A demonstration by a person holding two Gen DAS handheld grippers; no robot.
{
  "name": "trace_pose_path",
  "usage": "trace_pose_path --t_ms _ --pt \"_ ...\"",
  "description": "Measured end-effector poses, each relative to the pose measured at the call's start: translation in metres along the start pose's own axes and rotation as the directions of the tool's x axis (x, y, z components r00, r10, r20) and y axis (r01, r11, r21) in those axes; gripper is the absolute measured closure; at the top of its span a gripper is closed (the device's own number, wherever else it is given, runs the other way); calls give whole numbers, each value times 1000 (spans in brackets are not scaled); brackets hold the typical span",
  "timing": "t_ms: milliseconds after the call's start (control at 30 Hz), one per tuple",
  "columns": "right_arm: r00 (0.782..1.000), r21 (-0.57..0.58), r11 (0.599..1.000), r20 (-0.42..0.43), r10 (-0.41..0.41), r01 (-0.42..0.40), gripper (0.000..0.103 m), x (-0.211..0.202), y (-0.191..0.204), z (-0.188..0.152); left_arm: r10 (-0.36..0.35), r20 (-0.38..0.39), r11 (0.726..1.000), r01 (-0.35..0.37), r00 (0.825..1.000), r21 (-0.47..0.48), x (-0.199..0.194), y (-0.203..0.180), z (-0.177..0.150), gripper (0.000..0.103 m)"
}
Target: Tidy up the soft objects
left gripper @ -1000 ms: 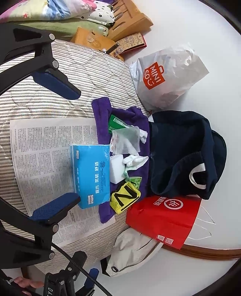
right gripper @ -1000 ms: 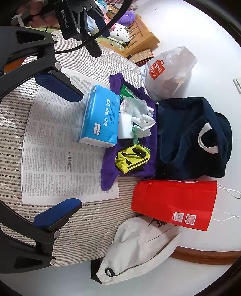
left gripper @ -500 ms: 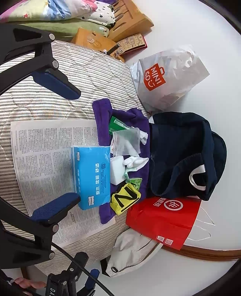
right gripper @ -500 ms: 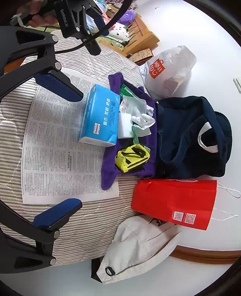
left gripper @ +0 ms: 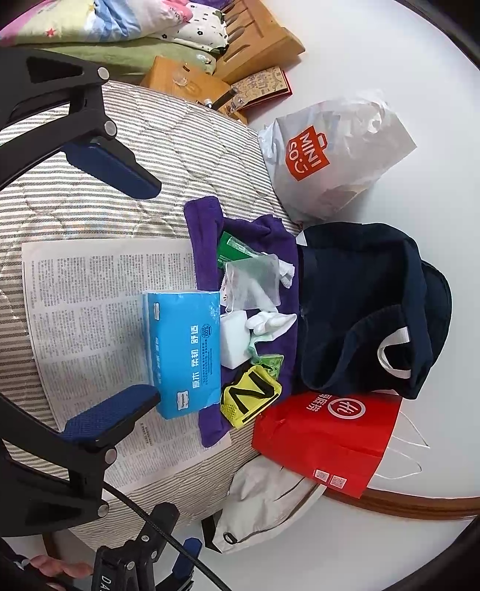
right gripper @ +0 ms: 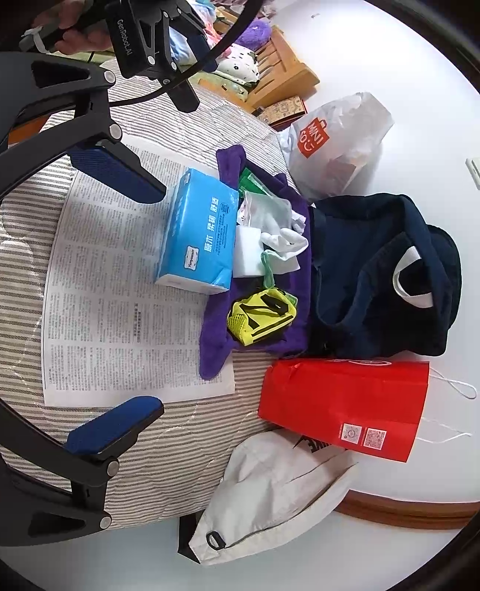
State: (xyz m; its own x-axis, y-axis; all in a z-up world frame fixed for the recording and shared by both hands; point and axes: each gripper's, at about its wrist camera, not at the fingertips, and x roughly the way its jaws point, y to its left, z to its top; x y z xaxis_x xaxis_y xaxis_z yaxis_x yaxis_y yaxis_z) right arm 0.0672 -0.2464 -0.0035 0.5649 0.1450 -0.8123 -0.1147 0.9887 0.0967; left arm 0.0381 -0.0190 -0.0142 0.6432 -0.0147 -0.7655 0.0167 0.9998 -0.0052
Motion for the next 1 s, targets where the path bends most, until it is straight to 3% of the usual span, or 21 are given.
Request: trace_pose_path --t_ms 1000 --pt "1000 -2 1000 -1 -3 3 0 -1 0 0 2 -6 1000 -2 1000 0 -2 -3 0 1"
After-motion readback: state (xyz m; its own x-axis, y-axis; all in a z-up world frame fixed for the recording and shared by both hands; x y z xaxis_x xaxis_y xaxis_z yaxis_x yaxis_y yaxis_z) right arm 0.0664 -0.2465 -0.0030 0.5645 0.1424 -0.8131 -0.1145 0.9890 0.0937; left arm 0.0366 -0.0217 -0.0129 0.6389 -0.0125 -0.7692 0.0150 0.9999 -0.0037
